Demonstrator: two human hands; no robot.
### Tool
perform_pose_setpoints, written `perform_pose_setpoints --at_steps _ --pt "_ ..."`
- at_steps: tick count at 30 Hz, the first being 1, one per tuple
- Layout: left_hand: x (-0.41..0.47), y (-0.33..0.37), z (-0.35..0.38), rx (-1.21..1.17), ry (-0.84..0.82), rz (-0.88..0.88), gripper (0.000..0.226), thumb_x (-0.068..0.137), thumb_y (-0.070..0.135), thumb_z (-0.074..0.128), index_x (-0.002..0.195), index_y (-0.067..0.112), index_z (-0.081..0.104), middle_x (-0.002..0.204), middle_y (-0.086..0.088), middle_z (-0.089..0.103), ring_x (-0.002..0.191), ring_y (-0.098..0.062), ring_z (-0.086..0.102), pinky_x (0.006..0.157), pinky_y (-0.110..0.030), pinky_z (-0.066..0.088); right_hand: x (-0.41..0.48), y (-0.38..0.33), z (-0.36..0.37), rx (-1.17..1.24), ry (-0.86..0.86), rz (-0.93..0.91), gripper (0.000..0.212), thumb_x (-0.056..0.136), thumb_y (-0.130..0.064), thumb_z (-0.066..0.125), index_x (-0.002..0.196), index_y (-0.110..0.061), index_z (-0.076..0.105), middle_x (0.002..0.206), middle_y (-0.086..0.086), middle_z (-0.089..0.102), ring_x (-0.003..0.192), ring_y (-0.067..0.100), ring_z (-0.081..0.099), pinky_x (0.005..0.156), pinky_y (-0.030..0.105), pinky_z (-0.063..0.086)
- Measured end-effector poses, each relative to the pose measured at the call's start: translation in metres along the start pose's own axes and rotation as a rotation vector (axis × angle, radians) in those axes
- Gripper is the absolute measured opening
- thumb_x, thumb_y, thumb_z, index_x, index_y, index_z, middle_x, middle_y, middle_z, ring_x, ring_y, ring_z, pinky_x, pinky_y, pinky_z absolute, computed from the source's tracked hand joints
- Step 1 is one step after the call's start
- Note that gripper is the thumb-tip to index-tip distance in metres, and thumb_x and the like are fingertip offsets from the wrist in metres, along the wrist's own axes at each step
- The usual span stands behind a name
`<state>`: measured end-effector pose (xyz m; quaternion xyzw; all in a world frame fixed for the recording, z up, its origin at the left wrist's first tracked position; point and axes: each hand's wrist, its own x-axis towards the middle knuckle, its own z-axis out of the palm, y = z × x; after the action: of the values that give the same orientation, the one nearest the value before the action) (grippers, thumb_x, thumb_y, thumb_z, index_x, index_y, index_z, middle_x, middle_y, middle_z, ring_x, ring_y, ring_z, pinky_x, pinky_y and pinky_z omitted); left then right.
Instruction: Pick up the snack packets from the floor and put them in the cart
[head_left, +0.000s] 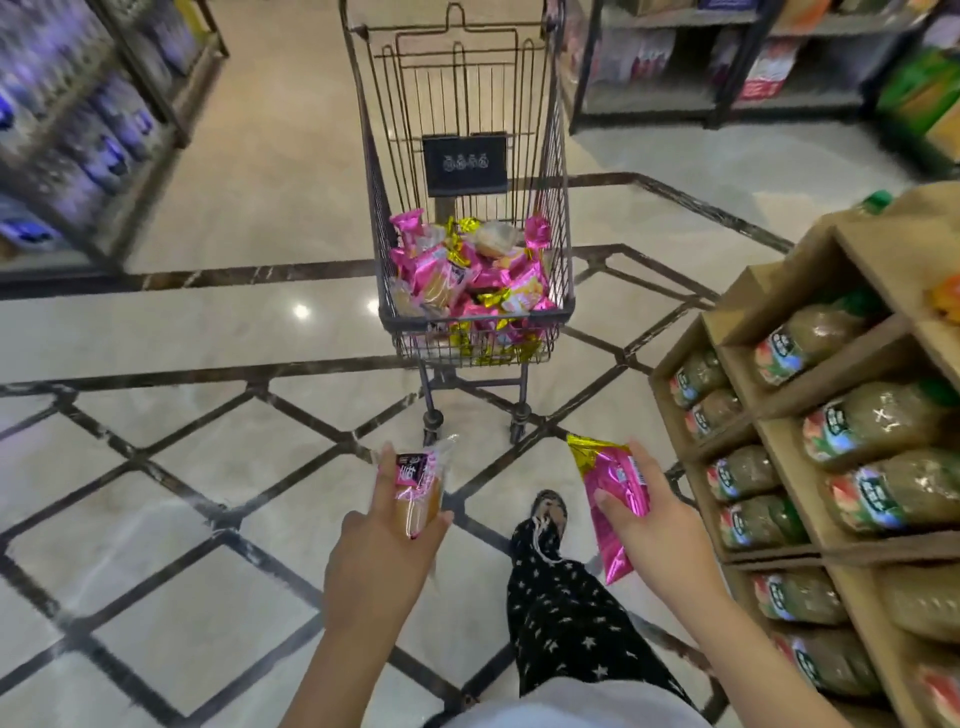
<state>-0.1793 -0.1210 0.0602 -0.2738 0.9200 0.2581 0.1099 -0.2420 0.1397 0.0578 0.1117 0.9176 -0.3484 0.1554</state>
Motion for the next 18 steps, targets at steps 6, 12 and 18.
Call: perform_pose_setpoints --at_steps 6,12,18 --pt "0.073 0.05 -0.008 -0.041 0.079 -0.112 0.087 0.089 0.07 0.043 0.148 0.051 -0.018 0.092 -0.007 0.052 0.063 -0.016 0.048 0.053 -0.027 0.033 0.115 -0.058 -0.019 -0.015 -0.096 -0.082 0.064 0.094 -0.045 0.055 0.148 -0.048 0.021 0.106 0.008 0.065 0.075 0.02 0.055 0.072 0.034 0.047" --pt "0.149 0.122 -0.012 -0.054 0.124 -0.086 0.089 0.089 0.068 0.045 0.144 0.055 -0.023 0.088 -0.004 0.06 0.065 -0.017 0.057 0.049 -0.026 0.037 0.221 -0.103 -0.051 -0.018 -0.144 -0.174 0.064 0.095 -0.046 0.053 0.15 -0.045 0.02 0.11 0.007 0.068 0.085 0.025 0.064 0.075 0.032 0.049" --pt "0.208 0.177 -0.034 -0.204 0.182 -0.087 0.093 0.088 0.058 0.06 0.154 0.046 -0.004 0.076 0.0 0.061 0.064 -0.015 0.056 0.051 -0.029 0.039 0.293 -0.141 -0.066 0.026 -0.177 -0.23 0.066 0.094 -0.05 0.053 0.15 -0.045 0.019 0.116 0.012 0.066 0.098 0.03 0.063 0.079 0.034 0.049"
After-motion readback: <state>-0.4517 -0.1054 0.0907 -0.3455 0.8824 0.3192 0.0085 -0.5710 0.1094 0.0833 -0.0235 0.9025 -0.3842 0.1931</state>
